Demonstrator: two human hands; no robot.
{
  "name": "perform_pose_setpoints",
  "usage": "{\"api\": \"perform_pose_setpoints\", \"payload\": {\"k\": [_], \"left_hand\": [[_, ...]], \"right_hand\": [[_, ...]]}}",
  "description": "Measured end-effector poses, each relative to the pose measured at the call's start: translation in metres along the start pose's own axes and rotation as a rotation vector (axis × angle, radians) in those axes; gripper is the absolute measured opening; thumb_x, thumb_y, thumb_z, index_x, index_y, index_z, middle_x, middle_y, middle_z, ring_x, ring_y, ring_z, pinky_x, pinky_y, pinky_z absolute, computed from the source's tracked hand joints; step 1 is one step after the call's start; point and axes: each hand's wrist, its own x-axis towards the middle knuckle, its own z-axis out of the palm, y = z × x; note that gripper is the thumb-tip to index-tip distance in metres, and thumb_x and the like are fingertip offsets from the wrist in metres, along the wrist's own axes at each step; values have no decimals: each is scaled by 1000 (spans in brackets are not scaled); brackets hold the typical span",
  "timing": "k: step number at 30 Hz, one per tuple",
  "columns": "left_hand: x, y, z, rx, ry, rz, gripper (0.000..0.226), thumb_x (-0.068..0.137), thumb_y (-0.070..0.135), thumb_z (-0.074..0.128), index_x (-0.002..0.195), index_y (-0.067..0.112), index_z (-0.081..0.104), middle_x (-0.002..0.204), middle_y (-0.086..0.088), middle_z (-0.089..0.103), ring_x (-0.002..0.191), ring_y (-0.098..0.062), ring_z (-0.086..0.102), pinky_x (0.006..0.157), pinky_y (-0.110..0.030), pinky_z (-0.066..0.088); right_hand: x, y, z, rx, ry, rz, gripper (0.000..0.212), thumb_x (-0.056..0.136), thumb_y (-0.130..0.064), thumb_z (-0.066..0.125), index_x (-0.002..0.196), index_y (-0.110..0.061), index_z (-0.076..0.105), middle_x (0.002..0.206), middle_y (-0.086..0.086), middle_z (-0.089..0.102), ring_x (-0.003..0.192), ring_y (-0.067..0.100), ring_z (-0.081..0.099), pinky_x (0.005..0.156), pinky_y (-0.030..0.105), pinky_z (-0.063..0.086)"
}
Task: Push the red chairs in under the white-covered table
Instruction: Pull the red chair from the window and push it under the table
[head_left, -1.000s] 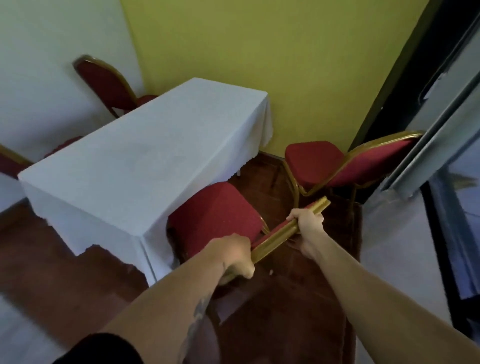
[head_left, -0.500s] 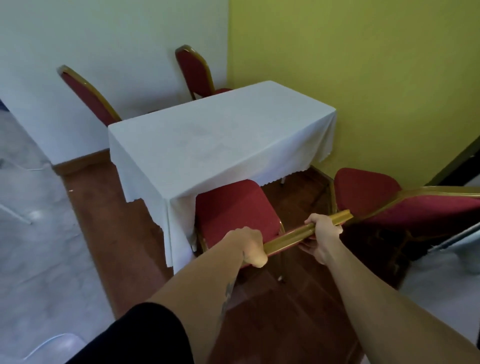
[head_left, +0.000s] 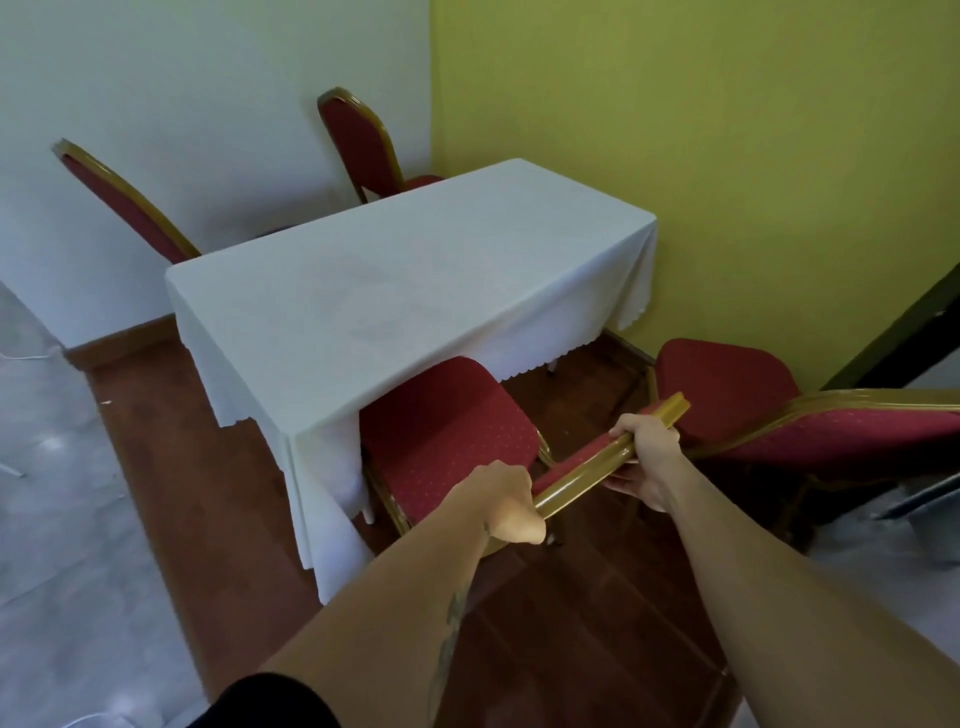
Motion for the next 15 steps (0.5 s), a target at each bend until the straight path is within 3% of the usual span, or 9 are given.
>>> {"api": "perform_pose_setpoints", "payload": {"k": [7,10,15], "left_hand": [[37,-7,-18,-14,41,36,22,77,28,68,95,19,58,91,-1,62,89,-26,63,72,-37,49],[50,-14,-29,-19,38,45,25,77,26,68,99,19,58,96,-1,62,91,-26,63,71,-37,46],[68,-36,-50,-28,20,60,25,73,29,68,94,19,60,91,-1,64,84,-24,64,73,-38,52]], "right_hand": [[31,-26,24,-64,17,-36,79,74,-9,60,147,-13,31,83,10,56,74,29,66,67,43,57],[44,-33,37,-75,33,-48,77,74,-9,59,147,-13,31,79,9,55,73,28,65,70,43,57],[60,-43,64,-103,42,-52,73,75,-10,59,143,-13,34,78,9,57,74,29,66,82,50,59]]}}
